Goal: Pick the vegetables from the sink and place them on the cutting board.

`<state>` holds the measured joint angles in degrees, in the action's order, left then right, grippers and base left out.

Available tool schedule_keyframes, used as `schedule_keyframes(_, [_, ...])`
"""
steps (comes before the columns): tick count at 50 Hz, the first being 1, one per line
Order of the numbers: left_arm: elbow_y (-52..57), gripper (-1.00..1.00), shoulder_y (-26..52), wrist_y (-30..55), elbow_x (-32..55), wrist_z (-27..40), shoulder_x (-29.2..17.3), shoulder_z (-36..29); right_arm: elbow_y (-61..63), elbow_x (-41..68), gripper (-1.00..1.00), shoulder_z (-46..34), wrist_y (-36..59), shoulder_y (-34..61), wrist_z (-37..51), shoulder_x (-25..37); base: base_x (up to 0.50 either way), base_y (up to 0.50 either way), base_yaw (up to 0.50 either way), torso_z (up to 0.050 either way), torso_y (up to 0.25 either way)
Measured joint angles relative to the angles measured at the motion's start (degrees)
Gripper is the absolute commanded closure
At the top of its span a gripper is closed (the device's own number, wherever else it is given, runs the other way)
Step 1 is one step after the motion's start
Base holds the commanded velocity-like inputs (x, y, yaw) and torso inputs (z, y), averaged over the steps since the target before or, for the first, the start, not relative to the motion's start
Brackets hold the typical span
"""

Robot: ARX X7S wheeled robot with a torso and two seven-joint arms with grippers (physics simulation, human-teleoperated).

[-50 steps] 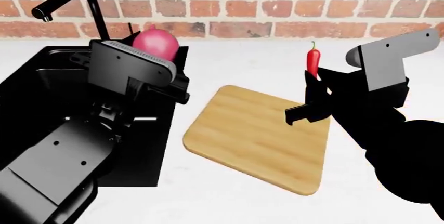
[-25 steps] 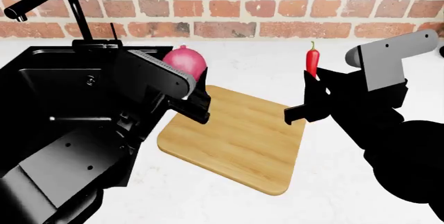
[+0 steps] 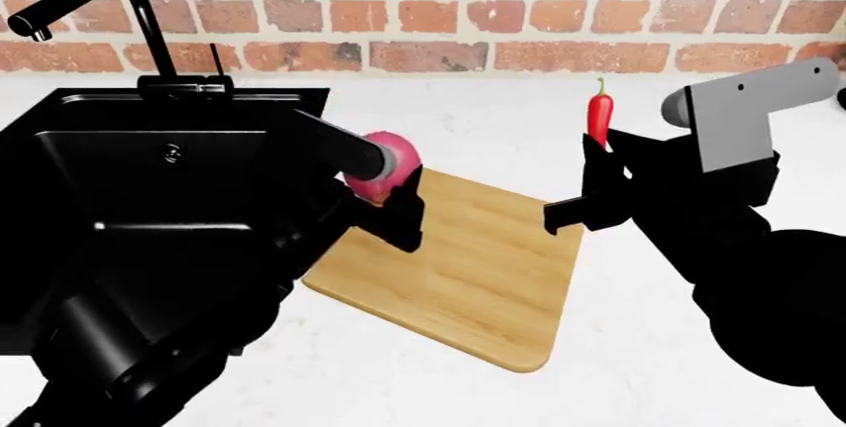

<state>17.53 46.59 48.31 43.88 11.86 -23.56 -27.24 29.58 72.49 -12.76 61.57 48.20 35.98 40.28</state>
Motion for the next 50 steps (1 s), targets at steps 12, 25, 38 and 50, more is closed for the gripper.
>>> schedule_keyframes(12, [-3.3,1.00,0.0,0.5,-1.1,0.0,0.7,-1.9,-0.3,-0.1,1.00,-0.2,-0.5,-0.3,-0.3,0.0,0.00,0.00,0.00,0.000,0.000])
schedule_keyframes(25, [-4.4,1.00,-0.4,0.7,-2.3,-0.1,0.6,-3.8,-0.7,-0.3,1.00,-0.4,-1.0,-0.6,-0.6,-0.1,0.00,0.00,0.00,0.000,0.001])
schedule_keyframes(38, [-3.7,-1.00,-0.7,-0.2,-2.6,-0.3,0.2,-4.8,-1.0,-0.5,1.00,-0.6,-1.5,-0.8,-1.0,-0.1,0.00,0.00,0.00,0.000,0.000])
schedule_keyframes(50, [-3.5,-1.00,-0.7,-0.8,-2.7,-0.2,0.0,-5.1,-1.3,-0.5,1.00,-0.8,-1.9,-0.9,-1.1,-0.1,0.00,0.00,0.00,0.000,0.000])
